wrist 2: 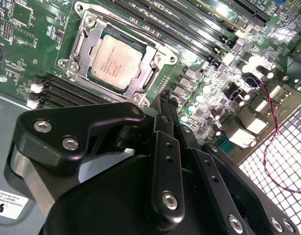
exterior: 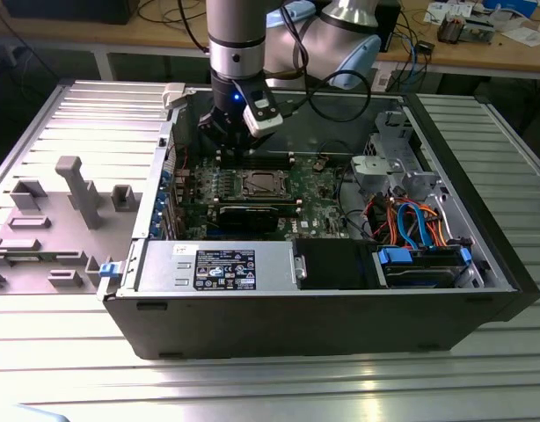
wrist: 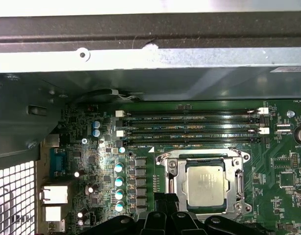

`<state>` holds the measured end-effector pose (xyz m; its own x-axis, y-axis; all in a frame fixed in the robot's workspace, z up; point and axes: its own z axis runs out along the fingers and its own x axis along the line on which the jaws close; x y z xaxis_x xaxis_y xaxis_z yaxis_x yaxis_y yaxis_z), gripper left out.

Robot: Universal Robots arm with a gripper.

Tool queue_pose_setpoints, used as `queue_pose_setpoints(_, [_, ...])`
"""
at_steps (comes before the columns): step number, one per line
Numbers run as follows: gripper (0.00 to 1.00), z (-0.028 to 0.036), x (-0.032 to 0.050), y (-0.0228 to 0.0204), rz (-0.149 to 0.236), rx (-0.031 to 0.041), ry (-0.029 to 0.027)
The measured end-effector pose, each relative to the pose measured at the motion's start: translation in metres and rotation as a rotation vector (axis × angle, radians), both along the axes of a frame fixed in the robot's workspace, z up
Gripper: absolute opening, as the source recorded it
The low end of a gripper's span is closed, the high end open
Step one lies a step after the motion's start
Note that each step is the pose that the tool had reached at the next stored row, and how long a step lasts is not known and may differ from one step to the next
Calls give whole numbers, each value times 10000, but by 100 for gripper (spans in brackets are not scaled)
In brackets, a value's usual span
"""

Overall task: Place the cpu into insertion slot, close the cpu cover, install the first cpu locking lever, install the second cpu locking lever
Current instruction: 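Install the first cpu locking lever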

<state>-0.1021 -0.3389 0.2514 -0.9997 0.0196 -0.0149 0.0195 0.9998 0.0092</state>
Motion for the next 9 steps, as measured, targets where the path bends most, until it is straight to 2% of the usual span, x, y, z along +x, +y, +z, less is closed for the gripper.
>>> queue_pose_setpoints(9, [11, 10, -9, 15, 0, 1, -1])
